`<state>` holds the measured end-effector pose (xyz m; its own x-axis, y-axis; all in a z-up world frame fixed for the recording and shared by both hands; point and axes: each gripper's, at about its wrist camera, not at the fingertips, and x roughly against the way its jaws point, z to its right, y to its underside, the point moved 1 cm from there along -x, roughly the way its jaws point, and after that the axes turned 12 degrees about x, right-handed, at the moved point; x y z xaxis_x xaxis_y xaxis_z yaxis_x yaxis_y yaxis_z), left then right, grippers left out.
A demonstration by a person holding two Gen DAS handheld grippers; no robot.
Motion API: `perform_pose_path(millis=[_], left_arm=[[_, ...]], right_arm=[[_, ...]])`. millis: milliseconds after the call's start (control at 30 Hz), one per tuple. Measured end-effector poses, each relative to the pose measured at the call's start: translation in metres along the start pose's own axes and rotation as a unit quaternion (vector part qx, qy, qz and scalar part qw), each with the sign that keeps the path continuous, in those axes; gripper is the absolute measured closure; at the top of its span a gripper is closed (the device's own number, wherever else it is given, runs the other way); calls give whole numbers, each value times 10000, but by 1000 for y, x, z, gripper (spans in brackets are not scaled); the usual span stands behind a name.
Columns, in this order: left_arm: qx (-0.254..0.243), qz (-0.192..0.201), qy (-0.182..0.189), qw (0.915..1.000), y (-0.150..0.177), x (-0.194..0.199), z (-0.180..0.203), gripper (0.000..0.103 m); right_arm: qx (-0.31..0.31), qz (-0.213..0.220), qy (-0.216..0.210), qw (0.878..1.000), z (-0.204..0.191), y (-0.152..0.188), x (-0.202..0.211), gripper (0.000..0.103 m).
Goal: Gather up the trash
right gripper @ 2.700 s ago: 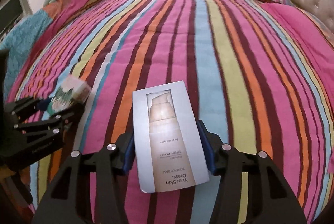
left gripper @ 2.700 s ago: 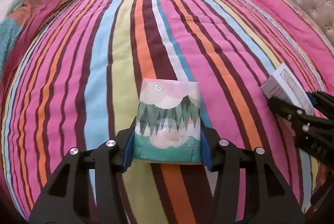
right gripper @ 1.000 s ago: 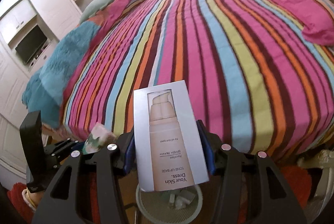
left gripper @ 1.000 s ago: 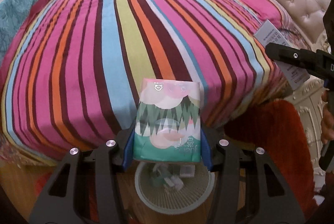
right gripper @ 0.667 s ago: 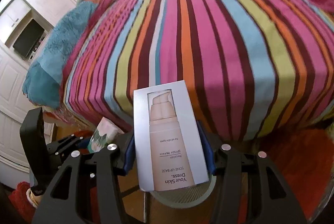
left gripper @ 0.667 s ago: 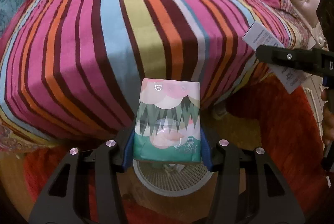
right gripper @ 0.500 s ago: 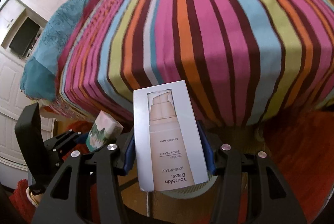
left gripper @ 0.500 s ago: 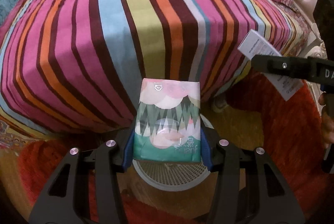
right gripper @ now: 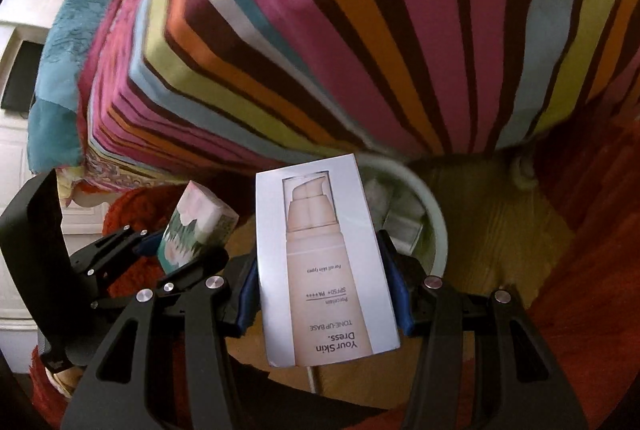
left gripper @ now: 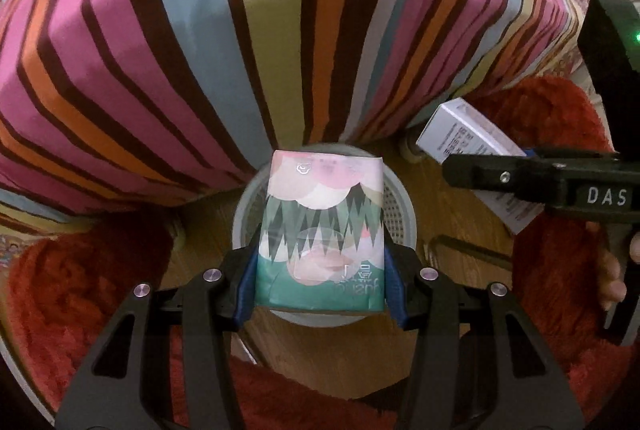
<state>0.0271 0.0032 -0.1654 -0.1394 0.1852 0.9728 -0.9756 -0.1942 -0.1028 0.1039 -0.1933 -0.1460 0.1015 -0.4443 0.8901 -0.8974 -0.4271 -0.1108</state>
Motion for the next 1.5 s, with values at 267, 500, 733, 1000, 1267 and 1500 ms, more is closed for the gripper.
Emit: perform_pose_path(millis=[267, 500, 733, 1000, 1267, 1500], left_arm=[[89, -476, -92, 9988, 1, -24, -3, 52], [211, -869, -113, 9959, 3, -40, -6, 52], [397, -1295, -109, 9907, 2, -59, -12, 52], [633, -1693, -153, 9834, 2, -76, -16, 52], [469, -2120, -305, 9757, 1, -104, -11, 52], [561, -2593, -335, 9636, 2, -132, -12, 52]], right_arm=[[-360, -504, -138, 9980, 5, 3, -27, 53], [-584, -833, -161, 9947, 9, 2, -49, 53], [-1104, -1036, -297, 9880, 26, 4, -66, 53], [-1475, -1302, -404, 9796, 36, 5, -87, 53], [-1590, -1558, -228, 9746, 43, 4, -108, 53], [-1752, -1672, -218, 9700, 49, 6, -123, 53]])
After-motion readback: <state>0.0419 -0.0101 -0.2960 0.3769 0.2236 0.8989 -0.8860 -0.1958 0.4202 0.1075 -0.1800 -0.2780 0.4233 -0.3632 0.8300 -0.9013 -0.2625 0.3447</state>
